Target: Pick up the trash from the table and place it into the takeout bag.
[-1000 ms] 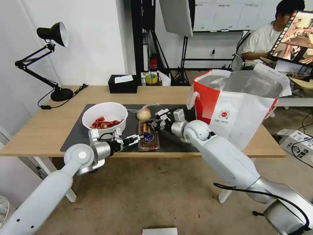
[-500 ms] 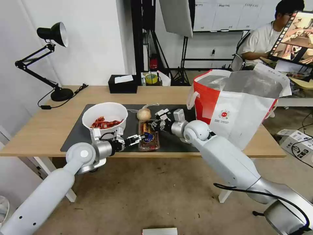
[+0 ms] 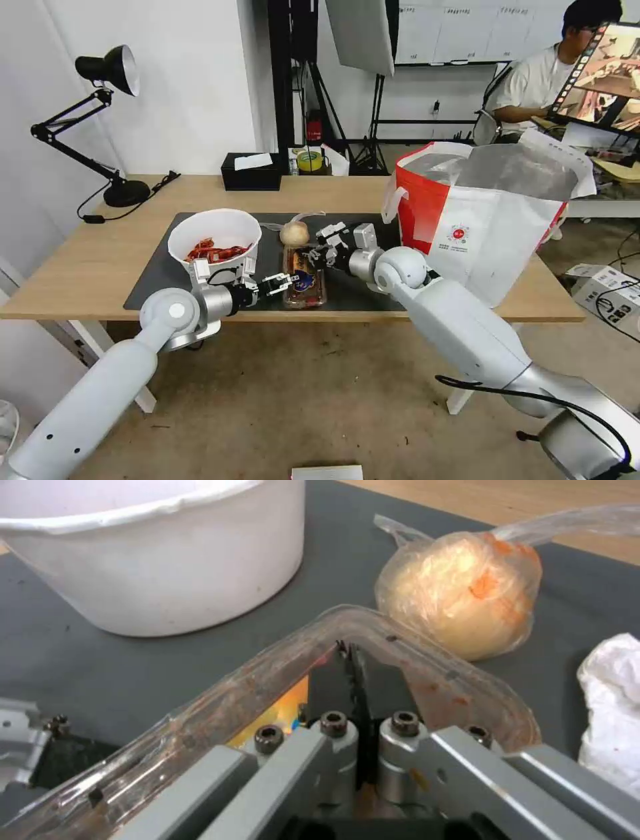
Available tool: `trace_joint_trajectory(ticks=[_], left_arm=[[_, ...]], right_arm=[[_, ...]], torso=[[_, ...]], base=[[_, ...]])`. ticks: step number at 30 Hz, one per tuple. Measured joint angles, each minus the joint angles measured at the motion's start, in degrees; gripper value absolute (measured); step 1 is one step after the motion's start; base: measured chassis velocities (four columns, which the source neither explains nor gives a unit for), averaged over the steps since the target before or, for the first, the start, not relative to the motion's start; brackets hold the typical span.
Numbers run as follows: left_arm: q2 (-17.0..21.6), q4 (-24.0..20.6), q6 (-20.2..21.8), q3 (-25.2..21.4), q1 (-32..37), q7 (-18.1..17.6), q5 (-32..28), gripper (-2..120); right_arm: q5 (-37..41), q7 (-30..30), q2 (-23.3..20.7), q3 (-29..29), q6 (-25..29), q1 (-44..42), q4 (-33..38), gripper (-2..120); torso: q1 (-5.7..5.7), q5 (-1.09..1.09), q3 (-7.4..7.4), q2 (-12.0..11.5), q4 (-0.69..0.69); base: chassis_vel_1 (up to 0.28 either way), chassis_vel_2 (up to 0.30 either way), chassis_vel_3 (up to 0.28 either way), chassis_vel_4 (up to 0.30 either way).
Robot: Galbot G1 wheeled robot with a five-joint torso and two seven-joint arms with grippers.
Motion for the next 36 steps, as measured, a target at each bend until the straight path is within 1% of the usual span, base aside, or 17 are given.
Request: trace_joint_trajectory(ticks=[2, 3, 6, 7, 8, 10, 11, 13, 14, 16, 17, 19, 21, 26, 30, 34, 36], left_arm=[[-0.01, 0.05, 0.0, 0.16, -0.19, -0.13, 0.03, 65], [-0.01, 0.05, 0.0, 0.16, -0.19, -0.13, 0.03, 65], [-0.01, 0.02, -0.08, 0.31, -0.37, -0.29, 0.05, 50], [-0.01, 0.02, -0.08, 0.31, -0.37, -0.29, 0.05, 50], [0.01, -0.05, -0.09, 0.34, -0.37, -0.32, 0.06, 47], [0.07, -0.18, -0.12, 0.39, -0.3, -0.34, 0.17, 35], [0.07, -0.18, -0.12, 0.39, -0.3, -0.34, 0.17, 35], [0.15, -0.27, -0.16, 0.45, -0.2, -0.24, 0.57, 23], [0.15, -0.27, -0.16, 0.45, -0.2, -0.24, 0.57, 23], [0.21, -0.49, -0.38, 0.57, -0.24, -0.1, 1.07, 14], [0.21, -0.49, -0.38, 0.57, -0.24, -0.1, 1.07, 14], [0.34, -0.59, -0.57, 0.65, -0.49, -0.08, 1.1, 3], [0.4, -0.6, -0.66, 0.66, -0.59, -0.07, 1.1, 0], [0.6, -0.77, -1.02, 0.62, -0.51, -0.02, 1.1, 0], [0.57, -1.24, -1.26, 0.03, 0.13, -0.01, 1.09, 0], [0.57, -1.88, -1.4, -0.93, 0.98, -0.03, 0.98, 0], [1.31, -2.4, -1.56, -1.2, 1.24, -0.09, 0.62, 0]], right_arm=[[0.01, 0.0, -0.07, 0.0, 0.0, 0.02, 0.16, 0], [0.01, 0.0, -0.07, 0.0, 0.0, 0.02, 0.16, 0], [0.02, -0.01, -0.23, 0.12, 0.0, -0.17, 0.39, 0], [0.02, -0.01, -0.23, 0.12, 0.0, -0.17, 0.39, 0], [0.02, -0.01, -0.25, 0.19, 0.0, -0.27, 0.41, 0], [0.02, -0.01, -0.32, 0.47, 0.0, -0.48, 0.48, 0], [0.02, -0.01, -0.32, 0.47, 0.0, -0.48, 0.48, 0], [0.1, -0.01, -0.51, 0.74, 0.0, -0.63, 0.7, 0], [0.1, -0.01, -0.51, 0.74, 0.0, -0.63, 0.7, 0], [0.6, -0.01, -1.21, 0.91, 0.01, -0.56, 1.08, 0], [0.6, -0.01, -1.21, 0.91, 0.01, -0.56, 1.08, 0], [1.17, 0.01, -1.56, 1.2, 0.1, -0.4, 1.49, 0], [1.3, 0.06, -1.62, 1.32, 0.12, -0.41, 1.69, 0], [1.72, 0.76, -1.76, 1.97, 0.31, -1.04, 3.14, 0], [2.87, 1.9, -2.88, 3.1, 1.48, -2.12, 6.15, 0], [3.78, 3.84, -5.4, 4.69, 3.12, -4.17, 10.63, 0], [4.24, 6.02, -8.73, 6.28, 4.73, -7.07, 14.87, 0]], torso=[[0.0, -0.01, 0.0, 0.0, 0.0], [0.0, -0.01, 0.0, 0.0, 0.0], [0.0, -0.01, 0.0, 0.0, 0.0], [0.0, -0.01, 0.0, 0.0, 0.0], [0.0, -0.01, 0.0, 0.0, 0.0], [0.0, 0.0, 0.0, 0.0, 0.0], [0.0, 0.0, 0.0, 0.0, 0.0], [0.0, 0.0, 0.0, 0.0, 0.0], [0.0, 0.0, 0.0, 0.0, 0.0], [0.0, 0.0, 0.0, 0.0, 0.0], [0.0, 0.0, 0.0, 0.0, 0.0], [0.0, 0.0, 0.0, 0.0, -0.01], [0.0, 0.0, 0.0, 0.0, -0.01], [0.0, 0.0, 0.0, 0.0, 0.0], [0.0, 0.0, 0.0, 0.01, 0.0], [0.0, 0.0, 0.0, 0.01, 0.01], [0.0, 0.01, 0.0, 0.01, 0.0]], base=[[0.0, 0.0, 0.0, 0.0], [0.0, 0.0, 0.0, 0.0], [0.0, 0.0, 0.0, 0.0], [0.0, 0.0, 0.0, 0.0], [0.0, 0.0, 0.0, 0.0], [0.0, 0.0, 0.0, 0.0], [0.0, 0.0, 0.0, 0.0], [0.0, 0.0, 0.0, 0.0], [0.0, 0.0, 0.0, 0.0], [0.0, 0.0, 0.0, 0.0], [0.0, 0.0, 0.0, 0.0], [0.0, 0.0, 0.0, 0.0], [0.0, 0.0, 0.0, 0.0], [0.0, 0.0, 0.0, 0.0], [0.0, 0.0, 0.0, 0.0], [0.0, 0.0, 0.0, 0.0], [0.0, 0.0, 0.0, 0.0]])
